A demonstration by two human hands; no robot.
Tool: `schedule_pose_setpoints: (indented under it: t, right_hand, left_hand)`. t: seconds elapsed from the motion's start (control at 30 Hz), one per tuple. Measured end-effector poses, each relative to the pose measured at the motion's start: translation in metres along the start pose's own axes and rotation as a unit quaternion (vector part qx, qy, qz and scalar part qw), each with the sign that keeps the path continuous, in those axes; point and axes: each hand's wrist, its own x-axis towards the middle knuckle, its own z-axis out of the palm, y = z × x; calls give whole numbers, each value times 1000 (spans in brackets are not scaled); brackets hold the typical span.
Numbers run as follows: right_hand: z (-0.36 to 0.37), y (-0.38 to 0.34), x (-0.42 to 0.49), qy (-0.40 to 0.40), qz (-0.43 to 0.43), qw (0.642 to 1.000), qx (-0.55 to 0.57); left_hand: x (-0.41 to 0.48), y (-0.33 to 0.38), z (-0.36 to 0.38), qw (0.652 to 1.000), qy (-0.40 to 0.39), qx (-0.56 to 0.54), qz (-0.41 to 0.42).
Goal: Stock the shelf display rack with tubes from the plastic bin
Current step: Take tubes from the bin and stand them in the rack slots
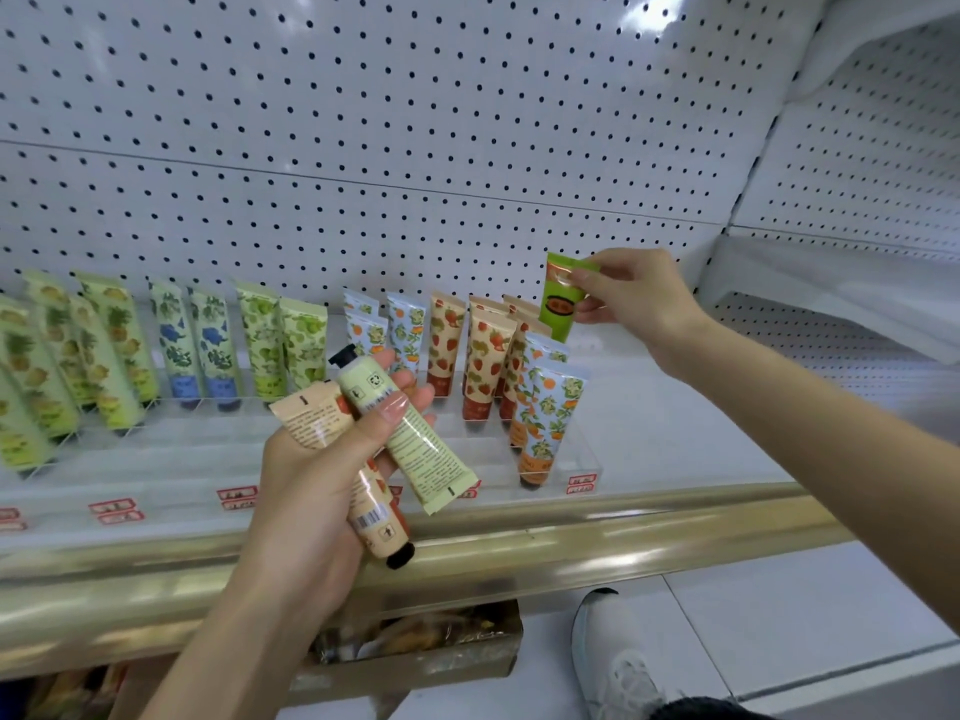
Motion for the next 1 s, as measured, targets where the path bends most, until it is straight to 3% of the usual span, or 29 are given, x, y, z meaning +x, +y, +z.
schedule_pose_setpoints:
  t: [0.8, 0.93, 1.0]
  right_hand:
    - [-3, -15, 0, -7, 41, 996, -84]
    - [-11, -30, -11, 59, -58, 984, -160]
    - [-9, -46, -24, 54, -128, 974, -180]
  left_hand:
    - [0, -1, -2, 999, -19, -44, -8]
    - [-4, 3, -1, 998, -18, -60, -9]
    - [-5, 5, -3, 998, -19, -60, -10]
